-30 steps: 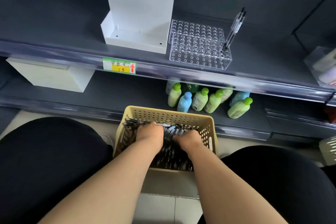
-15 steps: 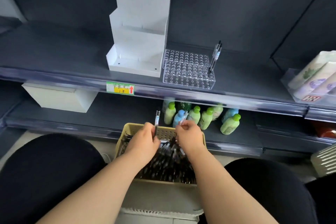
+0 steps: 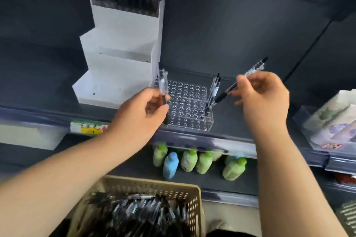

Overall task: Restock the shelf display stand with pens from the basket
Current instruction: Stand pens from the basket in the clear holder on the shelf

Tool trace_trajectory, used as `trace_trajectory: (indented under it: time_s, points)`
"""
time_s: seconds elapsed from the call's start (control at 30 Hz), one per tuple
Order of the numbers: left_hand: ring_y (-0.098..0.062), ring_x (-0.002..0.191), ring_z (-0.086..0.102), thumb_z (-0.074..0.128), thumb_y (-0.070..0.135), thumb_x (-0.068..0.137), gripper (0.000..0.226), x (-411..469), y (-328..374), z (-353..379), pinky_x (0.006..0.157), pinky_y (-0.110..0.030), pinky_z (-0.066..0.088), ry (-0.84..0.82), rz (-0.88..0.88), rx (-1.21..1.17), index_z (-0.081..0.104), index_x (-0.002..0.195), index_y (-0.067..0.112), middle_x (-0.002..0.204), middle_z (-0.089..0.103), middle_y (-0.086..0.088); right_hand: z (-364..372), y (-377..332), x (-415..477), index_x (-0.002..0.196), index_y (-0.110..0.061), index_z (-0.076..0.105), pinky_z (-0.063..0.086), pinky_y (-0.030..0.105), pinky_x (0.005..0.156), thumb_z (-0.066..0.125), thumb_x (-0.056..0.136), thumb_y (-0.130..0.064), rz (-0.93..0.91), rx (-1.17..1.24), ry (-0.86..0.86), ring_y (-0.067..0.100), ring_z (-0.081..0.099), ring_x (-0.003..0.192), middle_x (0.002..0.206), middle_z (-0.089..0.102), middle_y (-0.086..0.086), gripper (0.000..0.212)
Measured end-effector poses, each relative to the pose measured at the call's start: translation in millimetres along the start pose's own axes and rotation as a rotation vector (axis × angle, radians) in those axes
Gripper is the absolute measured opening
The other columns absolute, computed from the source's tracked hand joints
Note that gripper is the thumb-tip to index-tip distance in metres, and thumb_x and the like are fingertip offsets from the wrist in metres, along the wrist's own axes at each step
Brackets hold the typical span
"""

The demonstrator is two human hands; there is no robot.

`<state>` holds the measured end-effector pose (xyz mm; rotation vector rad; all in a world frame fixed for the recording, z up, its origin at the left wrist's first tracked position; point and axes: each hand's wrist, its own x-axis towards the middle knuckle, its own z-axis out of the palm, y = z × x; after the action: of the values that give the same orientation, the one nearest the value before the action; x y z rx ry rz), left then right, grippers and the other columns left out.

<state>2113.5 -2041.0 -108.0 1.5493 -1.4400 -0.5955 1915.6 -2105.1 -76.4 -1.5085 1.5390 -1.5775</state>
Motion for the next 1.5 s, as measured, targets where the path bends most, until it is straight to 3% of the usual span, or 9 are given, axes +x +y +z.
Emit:
trace_trajectory:
  time_s: [0.07, 0.2, 0.33, 0.47, 0.83, 0.93, 1.13, 1.3, 1.5]
  points:
    - [-0.002, 0.087, 0.063, 0.063, 0.019, 0.087, 0.015, 25, 8, 12, 0.079, -0.012, 0.047, 0.018, 0.033, -0.052, 0.061, 0.098, 0.028, 0.091, 0.067, 0.013, 7, 8, 22, 0.074, -0.031, 0.054, 0.057, 0.039, 0.071, 0.067, 0.084, -0.029, -0.039, -0.125, -0.023, 0.011, 0.068, 0.073, 0.071, 0.063, -0.011, 0.016]
    - [-0.001, 0.088, 0.063, 0.064, 0.017, 0.086, 0.019, 55, 13, 43, 0.082, -0.015, 0.050, 0.003, 0.059, -0.119, 0.064, 0.101, 0.029, 0.092, 0.068, 0.012, 23, 30, 39, 0.075, -0.029, 0.056, 0.056, 0.036, 0.077, 0.067, 0.083, -0.031, -0.019, -0.244, -0.088, 0.007, 0.065, 0.072, 0.074, 0.066, -0.009, 0.014]
    - [0.001, 0.084, 0.063, 0.064, 0.015, 0.085, 0.020, 63, 6, 74, 0.074, -0.008, 0.048, -0.036, 0.058, -0.151, 0.063, 0.100, 0.027, 0.089, 0.067, 0.012, 29, 50, 44, 0.081, -0.024, 0.060, 0.043, 0.004, 0.064, 0.068, 0.083, -0.032, -0.012, -0.342, -0.146, -0.003, 0.057, 0.065, 0.069, 0.059, -0.016, 0.012]
    - [-0.001, 0.086, 0.063, 0.064, 0.014, 0.085, 0.021, 66, -1, 91, 0.075, -0.008, 0.048, -0.077, 0.059, -0.149, 0.064, 0.104, 0.022, 0.092, 0.068, 0.009, 32, 62, 48, 0.081, -0.022, 0.058, 0.033, -0.004, 0.052, 0.069, 0.083, -0.030, -0.025, -0.441, -0.268, -0.007, 0.047, 0.058, 0.064, 0.051, -0.019, 0.013]
    - [-0.002, 0.080, 0.064, 0.068, 0.009, 0.082, 0.025, 78, 3, 105, 0.078, -0.017, 0.052, -0.051, 0.149, -0.089, 0.059, 0.098, 0.025, 0.089, 0.065, 0.010, 31, 70, 49, 0.075, -0.015, 0.061, 0.036, 0.006, 0.045, 0.072, 0.081, -0.030, -0.040, -0.564, -0.412, 0.004, 0.050, 0.059, 0.067, 0.054, -0.010, 0.019]
    - [0.000, 0.078, 0.064, 0.069, 0.009, 0.081, 0.025, 77, 4, 107, 0.077, -0.016, 0.052, -0.053, 0.175, -0.042, 0.058, 0.096, 0.026, 0.085, 0.064, 0.014, 32, 66, 45, 0.078, -0.016, 0.062, 0.039, 0.019, 0.054, 0.071, 0.081, -0.025, -0.045, -0.574, -0.442, 0.013, 0.054, 0.069, 0.070, 0.055, -0.007, 0.014]
    - [-0.007, 0.075, 0.065, 0.072, 0.006, 0.078, 0.031, 74, 4, 117, 0.074, -0.014, 0.052, -0.083, 0.159, -0.012, 0.054, 0.080, 0.032, 0.080, 0.063, 0.013, 14, 63, 51, 0.099, -0.013, 0.069, 0.045, 0.021, 0.071, 0.069, 0.083, -0.015, 0.061, -0.613, -0.461, 0.021, 0.064, 0.090, 0.098, 0.068, 0.006, 0.016]
    - [-0.003, 0.068, 0.058, 0.071, 0.010, 0.078, 0.022, 76, -2, 128, 0.063, -0.003, 0.042, -0.161, 0.117, 0.132, 0.056, 0.083, 0.025, 0.076, 0.059, 0.014, 1, 63, 51, 0.092, -0.005, 0.069, 0.050, 0.025, 0.077, 0.065, 0.083, -0.010, 0.111, -0.587, -0.462, 0.024, 0.064, 0.091, 0.088, 0.069, 0.009, 0.011]
    - [0.004, 0.064, 0.051, 0.070, 0.013, 0.079, 0.022, 75, -8, 136, 0.063, -0.007, 0.041, -0.115, 0.130, 0.210, 0.051, 0.084, 0.022, 0.072, 0.052, 0.018, -3, 65, 48, 0.099, 0.003, 0.067, 0.055, 0.033, 0.078, 0.063, 0.081, -0.008, 0.133, -0.594, -0.489, 0.032, 0.062, 0.097, 0.090, 0.069, 0.020, 0.021]
